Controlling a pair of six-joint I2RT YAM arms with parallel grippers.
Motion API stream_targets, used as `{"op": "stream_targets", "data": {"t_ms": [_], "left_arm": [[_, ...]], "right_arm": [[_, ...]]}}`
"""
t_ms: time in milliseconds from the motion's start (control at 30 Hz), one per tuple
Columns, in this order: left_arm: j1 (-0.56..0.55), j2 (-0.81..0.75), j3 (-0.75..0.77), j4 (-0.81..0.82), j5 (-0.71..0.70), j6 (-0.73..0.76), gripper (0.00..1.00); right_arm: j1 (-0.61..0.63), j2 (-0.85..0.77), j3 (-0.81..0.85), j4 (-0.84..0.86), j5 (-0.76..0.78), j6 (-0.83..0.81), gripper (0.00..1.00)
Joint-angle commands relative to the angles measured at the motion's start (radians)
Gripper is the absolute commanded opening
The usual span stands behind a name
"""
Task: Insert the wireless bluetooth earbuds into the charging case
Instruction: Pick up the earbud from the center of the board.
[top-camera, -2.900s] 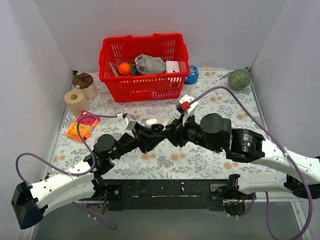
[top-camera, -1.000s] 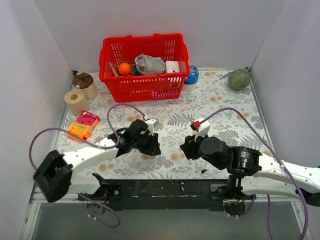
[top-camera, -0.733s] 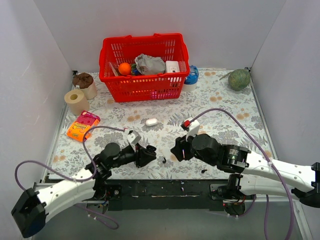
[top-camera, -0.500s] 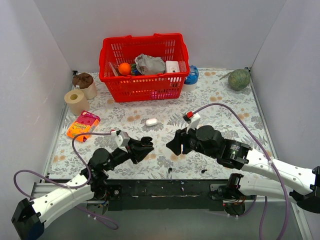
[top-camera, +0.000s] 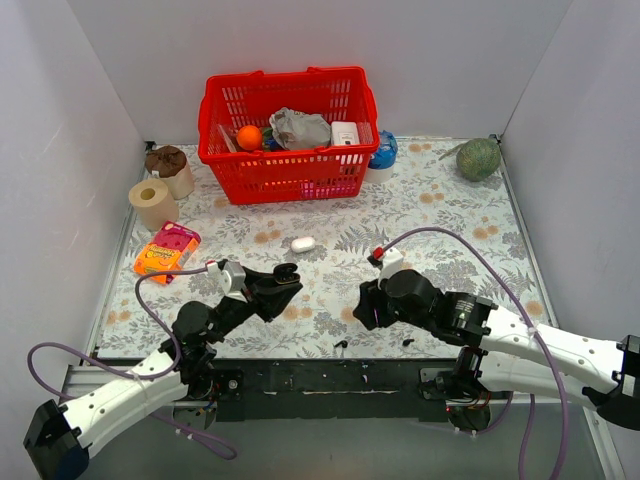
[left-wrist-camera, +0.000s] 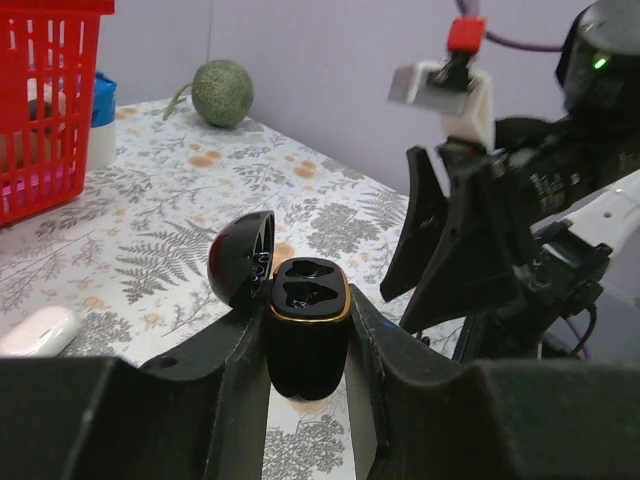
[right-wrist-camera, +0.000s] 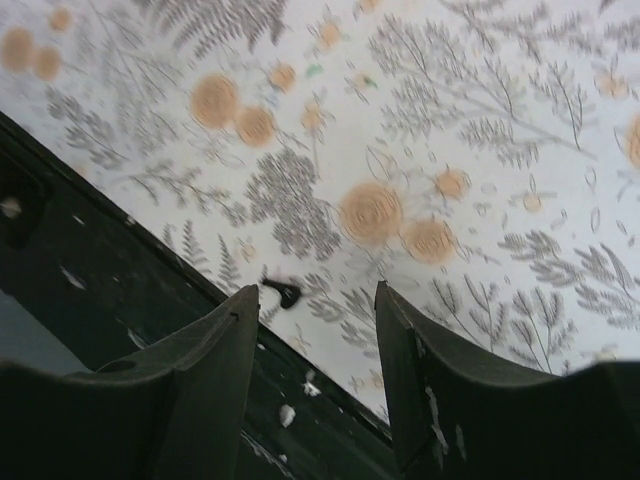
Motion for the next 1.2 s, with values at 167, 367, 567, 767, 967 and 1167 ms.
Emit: {"op": "stream_targets", "data": {"t_ms": [167,367,567,767,967,1167], "left_arm": [[-0.004,0.035,-0.005,0.142,0.075,-0.072,0.00],[-0.004,0.029,0.008,0.120,0.086,-0.077,0.00],[-0.004,-0.063,0.003,0.048,0.063,-0.075,0.00],[-0.004,-0.106,0.026,-0.015,0.039,-0.092,0.00],[-0.004,-0.114,0.060,-0.079,0.031,-0.104,0.00],[-0.004,-0.106,0.054,-0.091,0.035,-0.110,0.00]], "right_arm": [[-0.002,-0.017,0.002,-0.356,0.154,0.142,0.58],[0.028,0.040,-0.014,-0.320,0.025,0.071,0.48],[0.094,0.074,-0.034,-0.122,-0.079,0.036,0.61],[0.136,0.233,-0.036,-0.042,-0.109,0.015,0.43],[0.139,0.281,-0.094,0.063,-0.132,0.050,0.08],[0.139,0.319,-0.117,0.159,-0.162,0.049,0.01]]}}
